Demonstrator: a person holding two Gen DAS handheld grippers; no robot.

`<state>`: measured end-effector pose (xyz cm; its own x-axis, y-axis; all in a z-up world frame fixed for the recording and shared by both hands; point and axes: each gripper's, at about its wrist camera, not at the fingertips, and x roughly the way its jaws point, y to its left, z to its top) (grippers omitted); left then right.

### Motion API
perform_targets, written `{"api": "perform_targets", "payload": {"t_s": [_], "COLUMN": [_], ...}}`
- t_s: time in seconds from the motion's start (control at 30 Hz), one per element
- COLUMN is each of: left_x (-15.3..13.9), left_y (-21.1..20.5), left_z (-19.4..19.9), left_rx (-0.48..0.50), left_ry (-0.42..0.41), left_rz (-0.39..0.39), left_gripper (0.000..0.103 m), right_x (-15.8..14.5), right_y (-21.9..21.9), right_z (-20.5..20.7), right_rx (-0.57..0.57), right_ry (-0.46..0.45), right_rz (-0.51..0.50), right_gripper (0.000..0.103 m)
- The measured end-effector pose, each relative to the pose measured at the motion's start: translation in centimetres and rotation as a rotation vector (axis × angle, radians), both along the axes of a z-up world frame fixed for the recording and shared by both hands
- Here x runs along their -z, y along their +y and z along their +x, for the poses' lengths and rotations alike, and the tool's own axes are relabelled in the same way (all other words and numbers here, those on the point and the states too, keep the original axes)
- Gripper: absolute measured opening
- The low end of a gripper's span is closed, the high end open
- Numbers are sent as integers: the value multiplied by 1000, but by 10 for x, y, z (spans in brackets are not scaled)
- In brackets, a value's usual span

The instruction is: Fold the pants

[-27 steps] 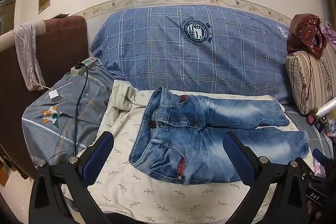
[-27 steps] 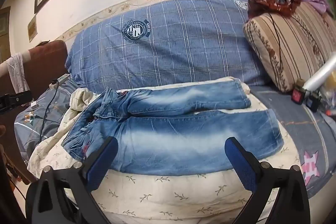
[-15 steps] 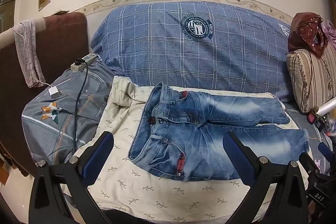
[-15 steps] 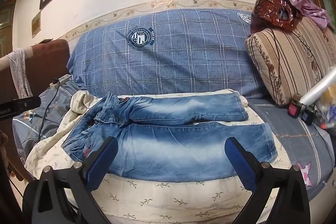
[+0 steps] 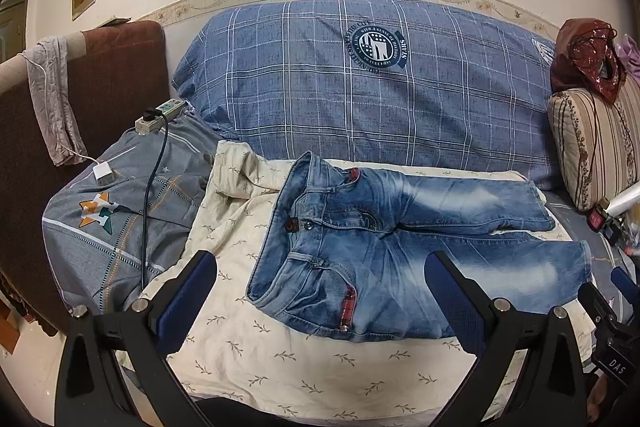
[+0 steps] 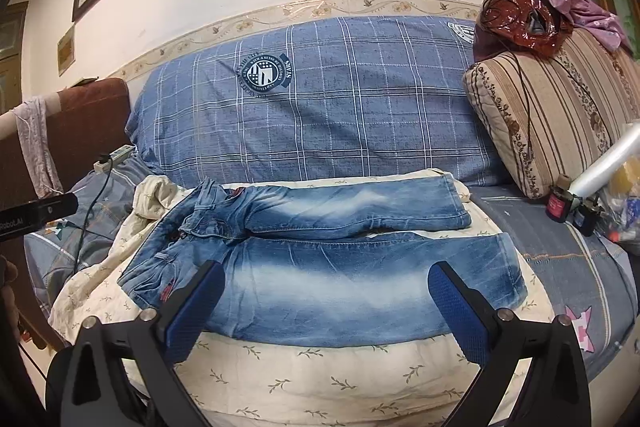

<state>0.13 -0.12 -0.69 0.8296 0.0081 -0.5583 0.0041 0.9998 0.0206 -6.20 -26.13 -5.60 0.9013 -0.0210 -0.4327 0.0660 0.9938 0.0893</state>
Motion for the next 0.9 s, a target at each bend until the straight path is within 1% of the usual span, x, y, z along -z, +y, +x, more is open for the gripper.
{"api": "perform_targets", "payload": {"t_s": [0.53,0.73,0.9], "left_x": [3,0,2], "left_y": [2,1,2], "left_z": [3,1,2], "left_rx": [3,2,1], "left_ry": [5,-7,4], "left_rz": [6,11,11], "left_gripper": [103,103,103], "right_x": [0,-5,-2], "right_y": [-3,-6,-8], "right_z": [2,-1,-1], "right_rx": [12,24,24], "right_ry": [-1,-24,-15], "right_rz": [-6,-10,-4], "right_gripper": [103,103,103]}}
